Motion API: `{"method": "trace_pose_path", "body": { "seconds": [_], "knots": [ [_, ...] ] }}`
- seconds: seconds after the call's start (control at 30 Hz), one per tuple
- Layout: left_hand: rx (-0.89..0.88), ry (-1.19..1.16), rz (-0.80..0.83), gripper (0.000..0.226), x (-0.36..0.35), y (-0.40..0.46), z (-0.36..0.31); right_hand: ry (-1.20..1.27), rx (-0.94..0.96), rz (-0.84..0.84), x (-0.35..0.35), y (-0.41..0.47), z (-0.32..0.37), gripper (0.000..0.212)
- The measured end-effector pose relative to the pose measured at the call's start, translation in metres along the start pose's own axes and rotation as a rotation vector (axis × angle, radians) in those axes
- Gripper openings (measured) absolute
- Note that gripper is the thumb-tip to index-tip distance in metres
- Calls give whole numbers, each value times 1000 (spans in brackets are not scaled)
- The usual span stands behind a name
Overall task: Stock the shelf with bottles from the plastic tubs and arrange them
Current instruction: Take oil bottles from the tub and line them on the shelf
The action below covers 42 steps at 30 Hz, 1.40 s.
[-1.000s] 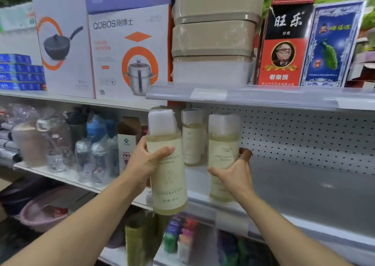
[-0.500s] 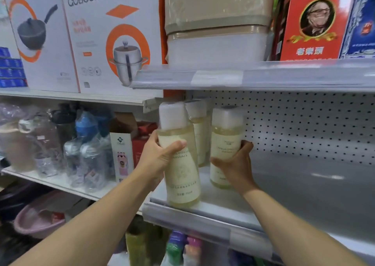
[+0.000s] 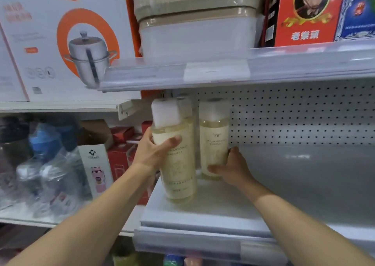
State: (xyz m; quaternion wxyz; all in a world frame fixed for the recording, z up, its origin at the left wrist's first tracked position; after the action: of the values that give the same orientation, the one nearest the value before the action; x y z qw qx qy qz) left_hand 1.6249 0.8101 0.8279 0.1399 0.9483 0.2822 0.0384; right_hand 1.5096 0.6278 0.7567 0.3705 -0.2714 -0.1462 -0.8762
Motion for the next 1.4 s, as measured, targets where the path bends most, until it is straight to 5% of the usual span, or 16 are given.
{"method": "trace_pose_path", "body": {
  "seconds": [0.43, 1.03, 1.4],
  "knots": [
    [-34, 7, 93, 52, 2, 14, 16, 4, -79, -46, -7, 62, 7, 77],
    [-2, 84, 210, 54, -54, 50, 28, -66, -73, 3, 44, 14, -21, 52],
    [38, 235, 298, 63, -54, 55, 27, -38, -12, 169, 28, -21, -9, 60]
  ]
}}
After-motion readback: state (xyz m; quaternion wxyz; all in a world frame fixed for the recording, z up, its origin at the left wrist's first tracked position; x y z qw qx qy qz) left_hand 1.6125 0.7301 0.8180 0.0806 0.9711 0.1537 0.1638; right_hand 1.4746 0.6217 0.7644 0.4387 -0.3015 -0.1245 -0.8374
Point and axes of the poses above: each hand's wrist, its own y-axis towards the middle knuckle, its own x-axis out of the back of the hand, z = x × y, the point moved 2 cm from there along y, towards the middle knuckle, and after that the axes turned 14 degrees about z, right-handed, at the moved point
